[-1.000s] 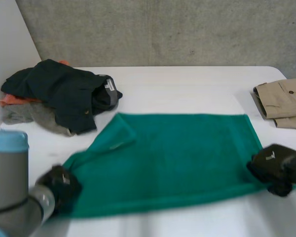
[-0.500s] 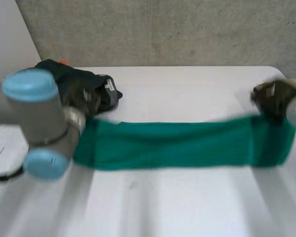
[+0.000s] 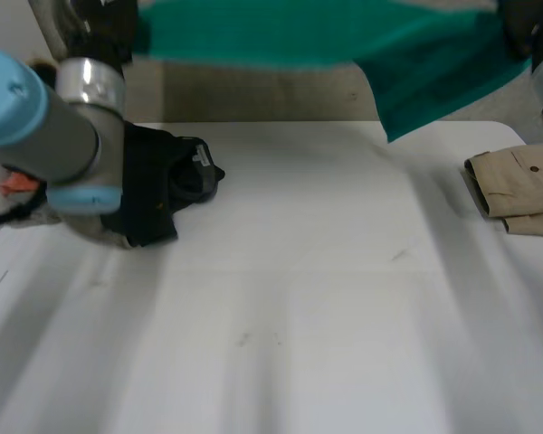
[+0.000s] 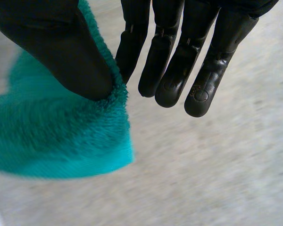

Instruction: Fold the laundry.

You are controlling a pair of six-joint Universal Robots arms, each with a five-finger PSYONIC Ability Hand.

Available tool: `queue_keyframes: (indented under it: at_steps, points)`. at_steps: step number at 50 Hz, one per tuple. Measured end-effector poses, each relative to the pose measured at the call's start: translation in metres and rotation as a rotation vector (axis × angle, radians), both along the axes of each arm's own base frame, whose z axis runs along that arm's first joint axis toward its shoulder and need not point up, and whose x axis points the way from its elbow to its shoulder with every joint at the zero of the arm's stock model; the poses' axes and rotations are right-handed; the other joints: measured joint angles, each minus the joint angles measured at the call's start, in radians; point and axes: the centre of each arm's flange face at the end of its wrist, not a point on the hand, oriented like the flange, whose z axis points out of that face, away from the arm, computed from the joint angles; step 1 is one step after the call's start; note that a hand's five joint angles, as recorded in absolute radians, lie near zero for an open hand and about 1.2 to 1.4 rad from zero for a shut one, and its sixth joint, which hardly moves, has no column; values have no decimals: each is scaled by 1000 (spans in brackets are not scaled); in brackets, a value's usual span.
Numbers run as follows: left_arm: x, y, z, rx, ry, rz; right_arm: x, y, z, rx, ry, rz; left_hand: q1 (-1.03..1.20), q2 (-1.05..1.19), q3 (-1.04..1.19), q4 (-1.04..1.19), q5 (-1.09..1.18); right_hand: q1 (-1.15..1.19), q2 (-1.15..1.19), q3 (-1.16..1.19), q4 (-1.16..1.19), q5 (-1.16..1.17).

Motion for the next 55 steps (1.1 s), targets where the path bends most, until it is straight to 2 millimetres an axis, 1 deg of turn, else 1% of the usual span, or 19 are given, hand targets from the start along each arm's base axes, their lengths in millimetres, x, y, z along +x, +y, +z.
queue_keyframes:
  at_steps: [7,9,10,12,14,15,18,19,20,22,28,30,33,37,40,46,50,52,55]
  points:
    - [5,17,-80,235,-86,-6,4,8,-73,250,48,22,0,0,0,0,0,0,0,0,0,0]
    - [6,20,-90,266,-99,-6,4,11,-82,287,55,24,0,0,0,0,0,0,0,0,0,0]
    - [9,29,-110,329,-126,-7,4,15,-91,328,63,25,0,0,0,0,0,0,0,0,0,0]
    - [12,40,-127,395,-156,-6,1,29,-117,463,87,28,0,0,0,0,0,0,0,0,0,0]
    - [18,56,-142,471,-192,-7,-1,42,-132,566,111,30,0,0,0,0,0,0,0,0,0,0]
    - [19,59,-144,486,-199,-8,-2,45,-134,586,116,29,0,0,0,0,0,0,0,0,0,0]
    - [32,95,-160,632,-267,-12,-15,75,-146,760,183,16,0,0,0,0,0,0,0,0,0,0]
    - [33,100,-161,650,-275,-12,-17,79,-147,779,193,13,0,0,0,0,0,0,0,0,0,0]
    - [41,121,-167,731,-312,-16,-20,83,-147,804,206,9,0,0,0,0,0,0,0,0,0,0]
    - [52,153,-173,850,-369,-19,-46,117,-149,969,322,-23,0,0,0,0,0,0,0,0,0,0]
    - [76,226,-184,1116,-514,-14,-76,164,-153,1176,502,-17,0,1,0,0,0,0,9,0,0,0]
    - [80,242,-186,1168,-551,-17,-80,174,-156,1216,542,0,0,1,0,0,0,0,9,0,0,0]
    - [81,251,-185,1193,-571,-23,-82,178,-158,1226,557,9,0,1,0,0,0,0,9,0,0,0]
    - [74,247,-180,1177,-557,-32,-82,172,-160,1189,545,6,0,1,0,0,0,0,9,0,0,0]
    - [62,230,-174,1125,-516,-37,-81,155,-160,1117,506,-20,0,1,0,0,0,0,9,0,0,0]
    - [39,184,-166,998,-429,-32,-77,121,-161,991,438,-50,0,1,0,0,0,0,9,0,0,0]
    - [22,144,-161,890,-371,-19,-62,94,-161,888,420,-35,0,1,0,0,0,0,9,0,0,0]
    - [16,130,-157,851,-352,-15,-55,82,-158,837,419,-32,0,1,0,0,0,0,9,0,0,0]
    - [2,95,-137,727,-291,-2,-43,57,-142,704,403,-43,0,1,0,0,0,0,9,0,0,0]
